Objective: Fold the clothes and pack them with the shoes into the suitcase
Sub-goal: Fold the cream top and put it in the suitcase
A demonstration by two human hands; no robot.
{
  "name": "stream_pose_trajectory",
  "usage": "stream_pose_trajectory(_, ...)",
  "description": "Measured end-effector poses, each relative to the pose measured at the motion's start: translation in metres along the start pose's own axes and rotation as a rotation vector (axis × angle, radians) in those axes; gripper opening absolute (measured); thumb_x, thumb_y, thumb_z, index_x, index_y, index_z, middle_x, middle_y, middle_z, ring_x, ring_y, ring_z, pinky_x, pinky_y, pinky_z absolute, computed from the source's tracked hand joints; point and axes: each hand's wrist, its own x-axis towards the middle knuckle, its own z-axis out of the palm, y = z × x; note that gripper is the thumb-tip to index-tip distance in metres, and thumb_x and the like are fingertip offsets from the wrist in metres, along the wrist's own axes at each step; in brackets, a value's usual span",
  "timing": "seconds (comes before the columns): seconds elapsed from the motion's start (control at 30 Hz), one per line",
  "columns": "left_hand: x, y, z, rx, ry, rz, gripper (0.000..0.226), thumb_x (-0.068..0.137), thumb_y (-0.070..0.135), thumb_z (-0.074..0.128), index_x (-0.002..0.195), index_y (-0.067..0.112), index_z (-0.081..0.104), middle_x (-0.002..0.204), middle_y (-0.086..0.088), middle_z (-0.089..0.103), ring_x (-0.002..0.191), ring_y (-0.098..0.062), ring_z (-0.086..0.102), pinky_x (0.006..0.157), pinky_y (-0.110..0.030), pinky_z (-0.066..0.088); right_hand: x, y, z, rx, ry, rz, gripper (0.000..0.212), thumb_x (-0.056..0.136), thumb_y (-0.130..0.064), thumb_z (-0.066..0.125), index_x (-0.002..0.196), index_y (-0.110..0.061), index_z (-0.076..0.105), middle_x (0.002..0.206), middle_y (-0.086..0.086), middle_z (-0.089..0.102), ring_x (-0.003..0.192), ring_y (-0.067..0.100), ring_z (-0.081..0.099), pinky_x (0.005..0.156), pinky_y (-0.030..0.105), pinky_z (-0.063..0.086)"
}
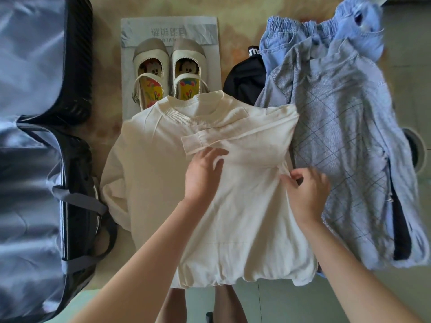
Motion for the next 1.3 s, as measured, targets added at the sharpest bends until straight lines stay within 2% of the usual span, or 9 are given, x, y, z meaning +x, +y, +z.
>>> stream_pose_trajectory(0.13, 0.004, 0.025, 0.034, 0.200, -0.386, 0.288, 0.045, 0.096, 0.018, 0.051, 0.140, 0.023, 0.045, 0.153, -0.001, 0.033, 0.143, -0.021, 0.025, 0.117, -0.038, 0.013, 0.004, 0.003, -0.004, 0.142, 0.031, 0.095, 0.015, 0.083, -0.026, 0.066, 0.082, -0.011, 0.066, 0.074, 0.007, 0.065, 0.079, 0.032, 0.052, 0.080, 0.046, 0.042)
stream_pose_trajectory(0.23, 0.006, 0.039, 0.059, 0.414, -0.586, 0.376, 0.058, 0.101, 0.032, 0.040, 0.152, 0.028, 0.012, 0.160, 0.003, -0.005, 0.147, -0.016, -0.009, 0.118, -0.039, -0.009, 0.009, 0.009, -0.007, 0.275, 0.076, 0.246, 0.024, 0.081, -0.036, 0.057, 0.086, -0.014, 0.065, 0.076, 0.005, 0.065, 0.079, 0.036, 0.058, 0.082, 0.054, 0.046)
stream_pose_trajectory(0.37, 0.021, 0.043, 0.078, 0.506, -0.668, 0.387, 0.070, 0.099, 0.040, 0.040, 0.152, 0.029, -0.004, 0.159, 0.003, -0.015, 0.145, -0.015, -0.017, 0.115, -0.042, -0.014, 0.012, 0.017, -0.010, 0.279, 0.036, 0.311, 0.019, 0.075, -0.034, 0.057, 0.081, -0.018, 0.066, 0.072, 0.001, 0.065, 0.079, 0.035, 0.060, 0.081, 0.053, 0.047)
stream_pose_trajectory(0.53, 0.029, 0.036, 0.079, 0.511, -0.529, 0.403, 0.075, 0.097, 0.041, 0.045, 0.151, 0.026, -0.004, 0.160, -0.001, -0.012, 0.146, -0.019, -0.015, 0.115, -0.048, -0.012, 0.016, 0.022, -0.012, 0.142, -0.016, 0.198, 0.010, 0.075, -0.018, 0.069, 0.085, -0.018, 0.065, 0.073, -0.003, 0.059, 0.088, 0.033, 0.052, 0.086, 0.049, 0.042)
stream_pose_trajectory(0.67, 0.034, 0.020, 0.060, 0.472, -0.426, 0.332, 0.069, 0.097, 0.047, 0.040, 0.152, 0.020, 0.008, 0.160, -0.001, -0.006, 0.145, -0.015, -0.015, 0.116, -0.050, -0.011, 0.029, 0.006, -0.016, 0.098, 0.057, -0.036, 0.031, 0.076, -0.014, 0.061, 0.107, -0.015, 0.066, 0.103, 0.006, 0.063, 0.096, 0.032, 0.051, 0.087, 0.039, 0.033)
stream_pose_trajectory(0.77, 0.033, 0.004, 0.046, 0.414, -0.369, 0.279, 0.062, 0.098, 0.043, 0.041, 0.151, 0.022, 0.017, 0.160, -0.003, -0.001, 0.146, -0.018, -0.011, 0.117, -0.049, -0.008, 0.041, -0.007, -0.006, -0.030, -0.124, -0.314, 0.046, 0.089, -0.030, 0.049, 0.133, -0.019, 0.054, 0.140, 0.003, 0.050, 0.125, 0.026, 0.043, 0.098, 0.037, 0.027)
stream_pose_trajectory(0.9, 0.027, -0.014, 0.034, 0.430, -0.144, 0.258, 0.052, 0.089, 0.011, 0.056, 0.140, 0.010, 0.044, 0.150, -0.015, 0.035, 0.141, -0.033, 0.028, 0.113, -0.048, 0.025, 0.044, 0.000, 0.014, -0.248, -0.344, -0.418, 0.058, 0.096, -0.048, 0.025, 0.148, -0.023, 0.034, 0.156, 0.003, 0.026, 0.145, 0.023, 0.019, 0.114, 0.041, 0.005)
stream_pose_trajectory(1.07, 0.013, -0.031, 0.014, 0.215, 0.209, -0.175, 0.032, 0.086, 0.012, 0.061, 0.118, 0.007, 0.057, 0.113, -0.012, 0.058, 0.105, -0.033, 0.050, 0.090, -0.035, 0.035, 0.048, -0.010, 0.017, -0.230, -0.344, -0.416, 0.064, 0.092, -0.049, 0.032, 0.150, -0.020, 0.029, 0.158, 0.005, 0.019, 0.147, 0.026, 0.011, 0.114, 0.041, 0.002)
stream_pose_trajectory(1.3, 0.029, -0.036, 0.005, 0.228, 0.160, -0.421, 0.028, 0.082, 0.025, 0.066, 0.108, 0.015, 0.065, 0.110, -0.006, 0.062, 0.104, -0.030, 0.047, 0.092, -0.034, 0.031, 0.077, -0.042, 0.027, -0.193, -0.362, -0.496, 0.061, 0.096, -0.033, 0.047, 0.151, -0.019, 0.023, 0.159, 0.003, 0.014, 0.147, 0.026, 0.004, 0.116, 0.039, -0.002)
